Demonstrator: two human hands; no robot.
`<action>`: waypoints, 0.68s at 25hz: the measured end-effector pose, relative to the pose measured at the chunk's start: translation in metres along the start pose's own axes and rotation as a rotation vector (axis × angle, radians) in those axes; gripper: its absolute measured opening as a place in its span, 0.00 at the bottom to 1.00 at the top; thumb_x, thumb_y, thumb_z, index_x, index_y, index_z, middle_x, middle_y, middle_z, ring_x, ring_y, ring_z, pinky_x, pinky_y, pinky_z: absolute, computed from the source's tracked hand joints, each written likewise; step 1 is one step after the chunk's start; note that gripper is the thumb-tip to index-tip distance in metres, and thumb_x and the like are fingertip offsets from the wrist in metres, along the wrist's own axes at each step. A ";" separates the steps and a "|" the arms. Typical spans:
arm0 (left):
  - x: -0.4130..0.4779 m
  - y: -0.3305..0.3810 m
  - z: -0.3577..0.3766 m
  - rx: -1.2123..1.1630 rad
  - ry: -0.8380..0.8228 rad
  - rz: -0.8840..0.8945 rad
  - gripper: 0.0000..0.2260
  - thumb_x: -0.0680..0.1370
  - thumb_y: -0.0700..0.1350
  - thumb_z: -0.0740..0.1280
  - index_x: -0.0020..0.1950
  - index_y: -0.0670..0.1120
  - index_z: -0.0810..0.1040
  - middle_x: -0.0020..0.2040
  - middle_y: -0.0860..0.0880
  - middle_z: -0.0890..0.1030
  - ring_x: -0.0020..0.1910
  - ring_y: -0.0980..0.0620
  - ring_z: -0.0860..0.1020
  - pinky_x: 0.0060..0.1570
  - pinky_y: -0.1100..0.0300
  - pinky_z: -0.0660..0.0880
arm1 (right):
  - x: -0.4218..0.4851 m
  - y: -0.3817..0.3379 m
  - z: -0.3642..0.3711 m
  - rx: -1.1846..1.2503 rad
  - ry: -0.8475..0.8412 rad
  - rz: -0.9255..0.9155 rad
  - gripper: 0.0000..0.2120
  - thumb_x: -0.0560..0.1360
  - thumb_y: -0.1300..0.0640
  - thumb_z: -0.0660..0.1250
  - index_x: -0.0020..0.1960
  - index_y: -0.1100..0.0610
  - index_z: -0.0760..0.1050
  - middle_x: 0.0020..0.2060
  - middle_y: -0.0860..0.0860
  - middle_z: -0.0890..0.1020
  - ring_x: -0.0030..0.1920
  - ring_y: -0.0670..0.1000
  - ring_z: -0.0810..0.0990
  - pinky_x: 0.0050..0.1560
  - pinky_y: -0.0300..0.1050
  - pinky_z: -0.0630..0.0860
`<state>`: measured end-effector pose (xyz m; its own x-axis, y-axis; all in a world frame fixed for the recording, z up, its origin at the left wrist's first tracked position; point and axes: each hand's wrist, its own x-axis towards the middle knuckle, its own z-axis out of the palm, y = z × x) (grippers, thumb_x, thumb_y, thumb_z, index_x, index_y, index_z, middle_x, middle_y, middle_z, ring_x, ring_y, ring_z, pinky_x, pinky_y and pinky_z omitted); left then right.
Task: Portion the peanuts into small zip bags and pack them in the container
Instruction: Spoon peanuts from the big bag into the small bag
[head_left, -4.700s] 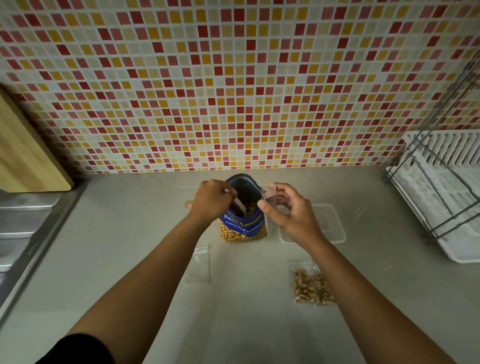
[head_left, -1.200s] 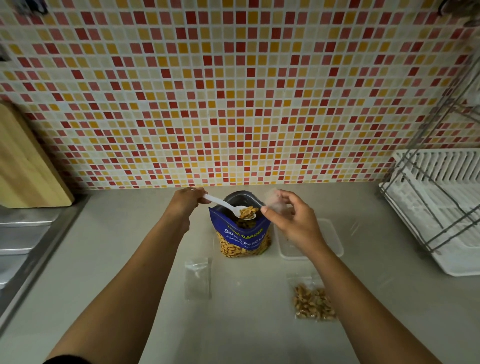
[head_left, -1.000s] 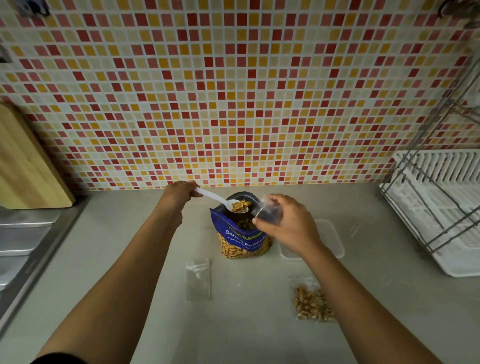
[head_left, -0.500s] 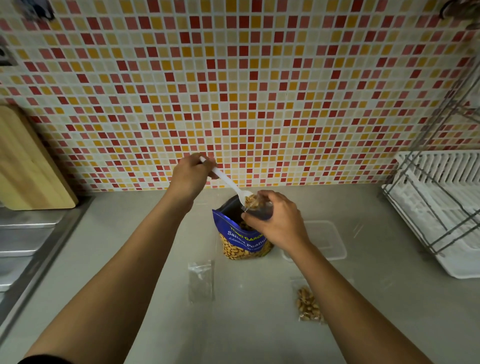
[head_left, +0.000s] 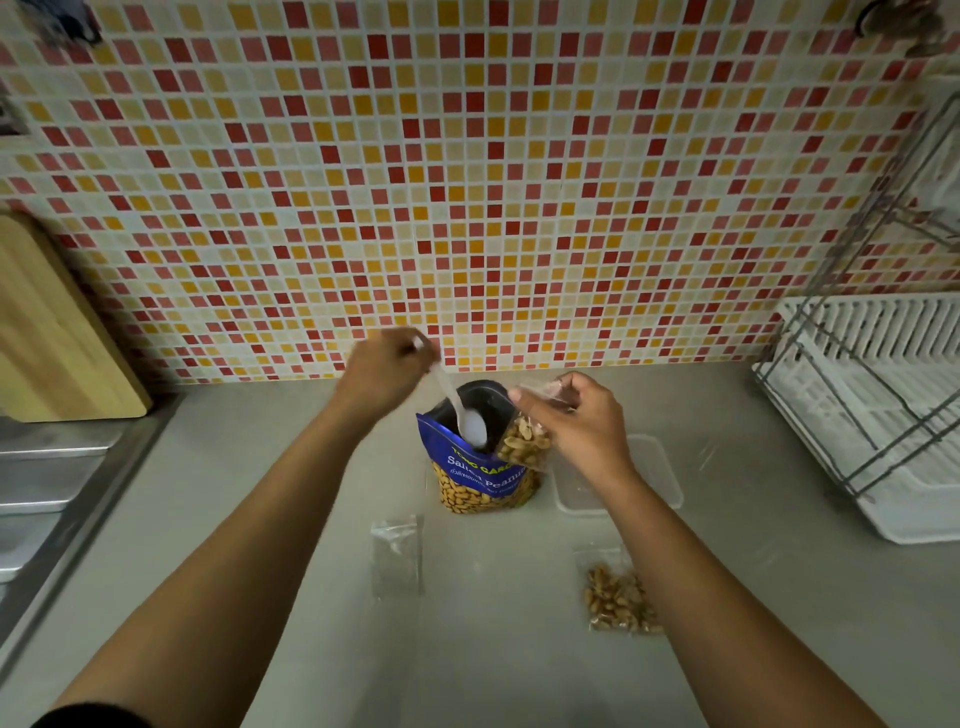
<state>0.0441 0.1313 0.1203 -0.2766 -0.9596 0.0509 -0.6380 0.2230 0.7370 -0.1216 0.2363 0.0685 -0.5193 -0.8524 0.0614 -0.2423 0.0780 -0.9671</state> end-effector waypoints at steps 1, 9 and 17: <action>0.000 -0.012 0.015 0.079 -0.090 -0.002 0.10 0.79 0.47 0.61 0.52 0.43 0.79 0.48 0.46 0.81 0.43 0.51 0.77 0.41 0.61 0.72 | -0.001 -0.003 -0.003 0.005 -0.002 -0.015 0.16 0.66 0.47 0.75 0.37 0.55 0.71 0.31 0.45 0.79 0.33 0.44 0.78 0.31 0.33 0.72; -0.040 -0.022 0.031 0.262 0.169 0.127 0.18 0.77 0.48 0.65 0.66 0.47 0.72 0.65 0.45 0.73 0.62 0.48 0.72 0.57 0.53 0.72 | -0.005 -0.020 -0.026 0.051 -0.079 -0.059 0.18 0.66 0.48 0.75 0.30 0.51 0.67 0.24 0.45 0.74 0.32 0.53 0.78 0.40 0.51 0.76; -0.110 -0.008 0.080 -0.752 -0.327 -0.111 0.04 0.76 0.39 0.66 0.48 0.42 0.80 0.43 0.44 0.82 0.41 0.54 0.82 0.49 0.61 0.79 | -0.018 -0.004 -0.049 0.249 -0.348 0.088 0.04 0.70 0.55 0.71 0.41 0.51 0.76 0.36 0.47 0.83 0.39 0.47 0.82 0.43 0.44 0.80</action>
<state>0.0219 0.2490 0.0552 -0.5097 -0.8450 -0.1617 -0.0550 -0.1556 0.9863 -0.1519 0.2766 0.0837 -0.2120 -0.9748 -0.0697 0.0182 0.0674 -0.9976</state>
